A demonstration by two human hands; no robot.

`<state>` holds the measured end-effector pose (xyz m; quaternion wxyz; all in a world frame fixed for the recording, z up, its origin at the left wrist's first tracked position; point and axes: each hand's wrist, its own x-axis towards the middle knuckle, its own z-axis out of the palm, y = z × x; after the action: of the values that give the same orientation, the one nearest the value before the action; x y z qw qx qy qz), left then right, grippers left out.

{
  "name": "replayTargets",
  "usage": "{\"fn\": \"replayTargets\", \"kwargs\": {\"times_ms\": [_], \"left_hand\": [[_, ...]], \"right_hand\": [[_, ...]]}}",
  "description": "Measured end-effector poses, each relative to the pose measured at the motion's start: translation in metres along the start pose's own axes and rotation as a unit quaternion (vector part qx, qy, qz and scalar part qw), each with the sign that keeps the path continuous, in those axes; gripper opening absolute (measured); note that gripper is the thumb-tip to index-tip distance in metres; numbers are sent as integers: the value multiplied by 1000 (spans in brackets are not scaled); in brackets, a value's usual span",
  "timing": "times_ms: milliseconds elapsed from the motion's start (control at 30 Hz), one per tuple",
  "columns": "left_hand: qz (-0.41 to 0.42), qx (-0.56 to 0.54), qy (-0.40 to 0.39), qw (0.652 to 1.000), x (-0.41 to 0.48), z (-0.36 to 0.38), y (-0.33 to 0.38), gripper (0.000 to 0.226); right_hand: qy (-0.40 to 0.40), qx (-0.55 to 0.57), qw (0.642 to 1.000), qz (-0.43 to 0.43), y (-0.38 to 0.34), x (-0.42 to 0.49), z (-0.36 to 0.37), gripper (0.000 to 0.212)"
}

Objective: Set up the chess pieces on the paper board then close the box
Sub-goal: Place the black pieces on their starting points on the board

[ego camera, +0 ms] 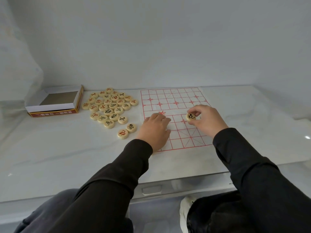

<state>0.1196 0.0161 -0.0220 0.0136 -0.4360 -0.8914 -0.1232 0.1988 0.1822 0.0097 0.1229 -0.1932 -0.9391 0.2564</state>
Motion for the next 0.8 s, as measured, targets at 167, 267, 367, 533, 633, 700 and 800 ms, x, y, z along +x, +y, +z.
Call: {"fn": "replayTargets", "kwargs": {"times_ms": [167, 267, 367, 533, 633, 700, 800], "left_hand": [[4, -3, -9, 1000, 4, 8, 12, 45], [12, 1, -21, 1000, 4, 11, 15, 48], [17, 10, -27, 999, 4, 12, 16, 48], [15, 16, -36, 999, 5, 13, 17, 50], [13, 16, -38, 999, 5, 13, 16, 50], [12, 19, -39, 999, 4, 13, 16, 50], [11, 21, -39, 999, 5, 13, 16, 50]], "right_hand": [[14, -6, 1000, 23, 18, 0, -8, 33], [30, -16, 999, 40, 32, 2, -20, 32], [39, -22, 997, 68, 49, 2, -26, 30], [25, -56, 994, 96, 66, 2, -19, 30], [11, -81, 990, 114, 73, 3, -16, 31], [8, -83, 989, 121, 76, 2, -14, 30], [10, -83, 989, 122, 77, 2, -14, 30]]}}
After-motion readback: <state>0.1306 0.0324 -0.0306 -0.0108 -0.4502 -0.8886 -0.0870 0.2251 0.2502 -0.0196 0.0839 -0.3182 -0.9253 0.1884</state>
